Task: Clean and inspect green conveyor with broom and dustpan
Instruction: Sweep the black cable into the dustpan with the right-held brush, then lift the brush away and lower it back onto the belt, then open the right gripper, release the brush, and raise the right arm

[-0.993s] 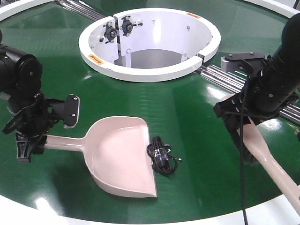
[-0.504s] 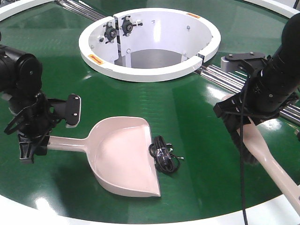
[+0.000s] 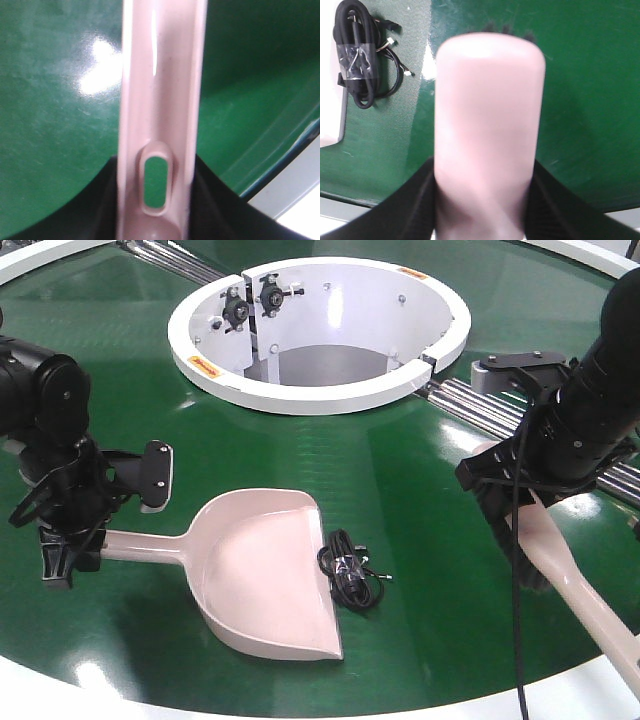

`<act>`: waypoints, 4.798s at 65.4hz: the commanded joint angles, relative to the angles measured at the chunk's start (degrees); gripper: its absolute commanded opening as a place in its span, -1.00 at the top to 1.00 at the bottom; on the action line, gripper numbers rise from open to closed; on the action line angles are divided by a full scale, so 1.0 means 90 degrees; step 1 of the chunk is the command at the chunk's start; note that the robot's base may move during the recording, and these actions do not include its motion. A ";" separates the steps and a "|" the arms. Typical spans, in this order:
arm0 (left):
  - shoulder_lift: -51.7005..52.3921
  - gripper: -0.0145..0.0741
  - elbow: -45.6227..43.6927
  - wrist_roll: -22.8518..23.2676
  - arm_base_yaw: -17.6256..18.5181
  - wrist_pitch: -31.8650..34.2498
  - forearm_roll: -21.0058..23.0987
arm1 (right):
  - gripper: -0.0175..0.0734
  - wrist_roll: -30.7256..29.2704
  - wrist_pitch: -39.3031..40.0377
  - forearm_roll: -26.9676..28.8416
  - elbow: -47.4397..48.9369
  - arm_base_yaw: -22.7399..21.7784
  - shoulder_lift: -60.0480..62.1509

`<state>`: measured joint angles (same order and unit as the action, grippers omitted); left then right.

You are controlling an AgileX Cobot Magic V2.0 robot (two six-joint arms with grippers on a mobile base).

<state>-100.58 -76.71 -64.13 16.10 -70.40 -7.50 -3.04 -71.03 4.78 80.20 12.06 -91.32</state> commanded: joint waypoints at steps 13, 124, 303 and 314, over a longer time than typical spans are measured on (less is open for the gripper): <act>0.0297 0.69 -0.0146 0.0098 0.0042 0.0009 0.0163 | 0.62 -0.0051 -0.0219 0.0000 0.0197 -0.0036 0.0279; 0.0297 0.69 -0.0146 0.0098 0.0042 0.0009 0.0163 | 0.62 0.1156 -0.0322 0.1818 0.3262 0.1847 -0.3774; 0.0297 0.69 -0.0146 0.0098 0.0042 0.0002 0.0163 | 0.62 0.0164 -0.0322 -0.0149 0.1686 -0.0175 -0.2918; 0.0297 0.69 -0.0146 0.0098 0.0042 0.0002 0.0163 | 0.62 0.0164 -0.0322 -0.0168 0.1693 -0.0175 -0.2918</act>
<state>-100.58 -76.71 -64.13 16.10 -70.40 -7.15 -1.23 -69.95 3.62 94.07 10.80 -120.36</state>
